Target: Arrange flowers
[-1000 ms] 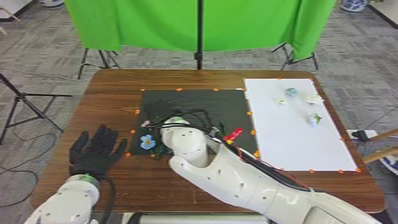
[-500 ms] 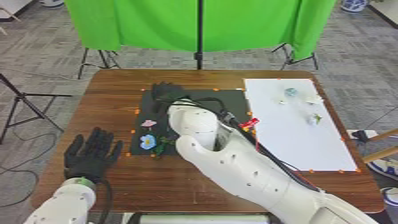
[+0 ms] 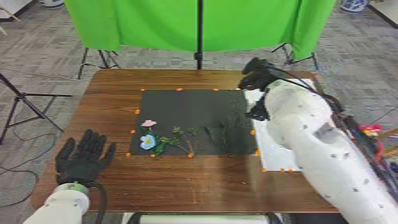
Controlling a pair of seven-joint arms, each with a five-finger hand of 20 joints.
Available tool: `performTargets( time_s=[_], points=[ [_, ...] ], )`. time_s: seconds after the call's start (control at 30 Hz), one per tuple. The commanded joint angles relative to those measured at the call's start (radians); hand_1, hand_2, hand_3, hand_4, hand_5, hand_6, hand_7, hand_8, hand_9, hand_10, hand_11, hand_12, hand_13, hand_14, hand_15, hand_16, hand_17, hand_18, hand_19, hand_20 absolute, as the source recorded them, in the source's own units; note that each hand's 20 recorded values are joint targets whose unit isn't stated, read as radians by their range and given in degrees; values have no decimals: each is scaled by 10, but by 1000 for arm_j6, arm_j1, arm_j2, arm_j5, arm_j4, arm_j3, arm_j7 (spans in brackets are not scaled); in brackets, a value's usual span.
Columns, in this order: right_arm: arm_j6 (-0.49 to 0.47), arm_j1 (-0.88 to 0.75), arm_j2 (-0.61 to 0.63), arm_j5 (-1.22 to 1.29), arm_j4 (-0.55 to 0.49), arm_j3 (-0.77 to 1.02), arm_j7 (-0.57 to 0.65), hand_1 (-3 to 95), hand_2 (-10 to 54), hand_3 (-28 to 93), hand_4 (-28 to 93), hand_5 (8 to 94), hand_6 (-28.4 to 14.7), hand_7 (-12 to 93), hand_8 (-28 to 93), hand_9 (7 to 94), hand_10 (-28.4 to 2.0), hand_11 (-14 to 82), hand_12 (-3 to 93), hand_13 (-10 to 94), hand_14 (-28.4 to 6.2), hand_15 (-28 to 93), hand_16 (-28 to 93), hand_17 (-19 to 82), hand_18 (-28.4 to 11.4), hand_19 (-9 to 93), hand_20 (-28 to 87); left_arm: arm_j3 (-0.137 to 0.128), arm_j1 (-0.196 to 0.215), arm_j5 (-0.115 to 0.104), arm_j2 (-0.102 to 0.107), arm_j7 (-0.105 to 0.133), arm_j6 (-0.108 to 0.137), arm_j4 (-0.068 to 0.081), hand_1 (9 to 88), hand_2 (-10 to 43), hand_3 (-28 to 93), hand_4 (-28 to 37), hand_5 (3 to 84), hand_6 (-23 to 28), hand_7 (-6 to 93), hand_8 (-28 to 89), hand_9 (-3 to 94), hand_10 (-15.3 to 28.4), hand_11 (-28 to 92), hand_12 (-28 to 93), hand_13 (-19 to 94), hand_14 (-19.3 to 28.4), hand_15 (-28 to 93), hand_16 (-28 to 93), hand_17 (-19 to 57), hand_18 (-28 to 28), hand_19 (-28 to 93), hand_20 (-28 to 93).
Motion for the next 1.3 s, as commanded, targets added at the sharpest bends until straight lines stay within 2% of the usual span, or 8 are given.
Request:
performTargets(
  time_s=[0.03,0.27,0.47,0.63,0.7,0.83,1.03,1.3],
  points=[
    [19,-253,221,-7,42,216,72,476,-95,773,-283,434,-96,119,-82,405,-234,116,162,336,-210,430,115,199,-236,680,173,-5,16,-45,-19,11,-21,5,278,182,755,-283,483,63,382,-174,464,154,406,151,344,159,580,-69,-32,158,455,214],
    [28,-268,233,-10,111,228,64,479,-95,778,-282,410,-86,132,-90,364,-222,105,148,289,-210,398,91,171,-229,644,142,-12,24,-37,-22,17,-9,2,279,183,754,-283,486,62,385,-175,468,153,407,152,350,156,581,-67,-32,159,455,217],
    [5,-237,209,-14,151,187,70,467,-95,744,-283,390,-78,140,-95,361,-214,106,143,338,-196,398,96,212,-244,656,141,2,22,-42,-33,12,1,0,279,183,754,-283,494,63,385,-174,474,152,413,153,356,158,586,-64,-29,159,459,224],
    [40,-251,201,-30,177,171,70,520,-95,722,-282,505,-46,189,-107,529,-189,192,174,516,-156,488,140,314,-223,767,179,1,30,-42,-32,16,4,-3,280,184,755,-283,496,63,386,-174,474,153,413,154,356,158,588,-64,-29,160,459,226],
    [62,-259,202,-60,184,162,71,564,-95,676,-283,553,-32,219,-115,597,-173,248,204,574,-116,482,259,341,-212,801,205,-1,35,-42,-34,16,5,-4,280,184,754,-283,496,63,386,-175,474,153,413,154,356,158,589,-64,-29,160,459,227],
    [93,-269,209,-95,193,154,80,638,-95,632,-281,598,-33,281,34,686,-135,179,428,615,-71,491,357,373,-196,829,267,-2,34,-38,-33,11,4,-2,280,184,754,-283,496,63,387,-175,474,153,413,154,355,159,589,-64,-29,160,459,227],
    [196,-294,216,-112,163,162,60,672,-95,644,-281,624,-17,427,111,718,-121,231,513,656,-50,522,399,418,-176,850,301,-1,36,-44,-35,12,6,-3,280,184,755,-283,496,63,387,-175,473,154,413,154,355,158,588,-65,-29,160,458,228],
    [310,-215,172,-121,5,73,-82,651,-95,671,-282,625,-12,458,118,726,-120,241,520,668,-51,523,410,423,-178,857,318,-16,48,-44,-29,19,8,-8,280,184,753,-283,496,64,386,-175,473,154,414,154,356,159,590,-66,-29,160,458,228]
  ],
)
